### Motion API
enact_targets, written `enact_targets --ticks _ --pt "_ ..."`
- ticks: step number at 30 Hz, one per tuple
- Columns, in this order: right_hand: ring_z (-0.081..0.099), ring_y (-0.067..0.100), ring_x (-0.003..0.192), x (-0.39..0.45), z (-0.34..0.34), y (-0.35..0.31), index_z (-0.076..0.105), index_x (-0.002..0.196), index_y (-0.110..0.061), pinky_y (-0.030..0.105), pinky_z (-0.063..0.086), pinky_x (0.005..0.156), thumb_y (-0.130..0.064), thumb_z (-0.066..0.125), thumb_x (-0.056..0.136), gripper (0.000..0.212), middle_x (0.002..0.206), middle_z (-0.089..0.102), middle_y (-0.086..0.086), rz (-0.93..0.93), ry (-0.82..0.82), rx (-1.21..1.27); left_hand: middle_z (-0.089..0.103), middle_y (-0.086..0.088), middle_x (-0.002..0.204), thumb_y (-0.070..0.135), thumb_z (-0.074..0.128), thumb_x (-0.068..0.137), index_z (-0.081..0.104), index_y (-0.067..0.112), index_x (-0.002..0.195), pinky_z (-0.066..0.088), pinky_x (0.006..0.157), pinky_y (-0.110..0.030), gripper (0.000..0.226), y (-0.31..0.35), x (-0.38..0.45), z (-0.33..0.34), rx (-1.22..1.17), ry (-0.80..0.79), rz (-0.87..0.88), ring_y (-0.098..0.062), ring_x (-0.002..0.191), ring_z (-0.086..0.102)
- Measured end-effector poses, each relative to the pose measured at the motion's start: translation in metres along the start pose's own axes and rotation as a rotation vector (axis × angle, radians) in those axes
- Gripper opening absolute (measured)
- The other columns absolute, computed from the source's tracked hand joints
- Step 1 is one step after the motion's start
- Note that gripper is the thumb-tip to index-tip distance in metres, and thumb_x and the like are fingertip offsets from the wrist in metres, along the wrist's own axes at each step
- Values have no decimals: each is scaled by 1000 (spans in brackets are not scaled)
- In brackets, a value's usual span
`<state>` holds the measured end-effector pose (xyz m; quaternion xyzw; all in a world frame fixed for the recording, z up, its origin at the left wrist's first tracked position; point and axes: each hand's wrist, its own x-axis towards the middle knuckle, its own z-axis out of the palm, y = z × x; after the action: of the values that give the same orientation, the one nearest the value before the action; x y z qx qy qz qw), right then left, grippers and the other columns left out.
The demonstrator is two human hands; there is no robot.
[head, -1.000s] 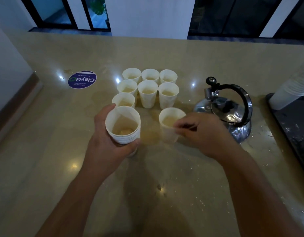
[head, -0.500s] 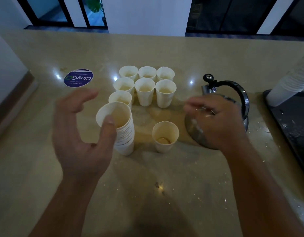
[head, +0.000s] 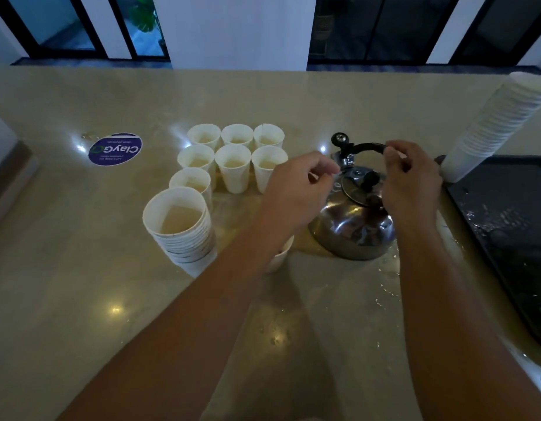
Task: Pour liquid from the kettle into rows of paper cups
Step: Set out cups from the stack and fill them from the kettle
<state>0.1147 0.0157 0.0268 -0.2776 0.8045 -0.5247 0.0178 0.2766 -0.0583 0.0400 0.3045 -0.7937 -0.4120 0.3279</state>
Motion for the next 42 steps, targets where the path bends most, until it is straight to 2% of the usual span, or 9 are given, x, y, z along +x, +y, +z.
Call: enact_targets --ticks 4,9,11,14,18,21,28,33,42 --pt "62 6 96 0 3 1 71 119 -22 26 51 90 -36 62 99 27 104 69 -8 23 -25 33 67 18 89 19 62 94 72 26 100 48 75 -12 13 -6 17 9 54 -33 -73 4 85 61" --pt "65 -7 79 -7 -1 -4 74 88 -39 19 56 81 -41 77 86 5 80 70 -23 67 12 155 66 15 95 19 60 95 72 23 111 47 78 -16 20 -6 17 8 89 -52 -95 -1 86 60" --pt "67 -8 77 -10 -6 -6 73 81 -42 17 56 78 -41 80 82 8 77 71 -24 52 -22 176 68 12 101 17 60 96 72 21 115 47 78 -13 23 -5 16 4 97 -51 -95 -1 88 61" --pt "69 -4 78 -13 -16 -11 76 83 -42 17 56 76 -39 83 79 9 79 74 -23 6 -95 194 72 9 105 15 58 96 74 19 114 48 78 -13 24 -4 16 -8 111 -13 -98 -3 91 64" --pt "70 -2 80 -14 -34 -21 78 88 -39 10 53 70 -37 85 78 13 81 75 -22 -67 -184 184 72 13 87 13 57 94 78 20 104 48 73 -15 24 5 19 -24 85 42 -92 -2 84 66" --pt "72 2 78 -15 -45 -33 80 91 -30 13 53 70 -33 87 75 17 82 76 -17 -131 -253 197 72 15 85 12 58 93 78 20 100 49 74 -11 23 15 18 -34 86 39 -55 0 82 68" --pt "73 6 81 -22 -58 -61 81 93 -22 18 57 75 -33 87 72 24 84 77 -11 -220 -401 112 75 9 81 9 55 90 77 21 95 56 73 -21 26 21 1 -45 89 21 -106 -2 77 70" --pt "73 16 77 -31 -60 -76 81 89 -26 33 60 74 -37 86 69 23 81 77 -12 -269 -497 45 75 6 73 -3 49 87 76 18 90 59 69 -25 35 20 -8 -51 -3 -31 -211 -5 67 71" --pt "72 8 77 -41 -47 -89 81 85 -32 29 58 75 -40 87 68 20 78 76 -16 -330 -621 -13 75 -4 70 -12 44 80 74 12 84 62 64 -33 38 23 -19 -64 -34 -58 -317 -21 65 73"
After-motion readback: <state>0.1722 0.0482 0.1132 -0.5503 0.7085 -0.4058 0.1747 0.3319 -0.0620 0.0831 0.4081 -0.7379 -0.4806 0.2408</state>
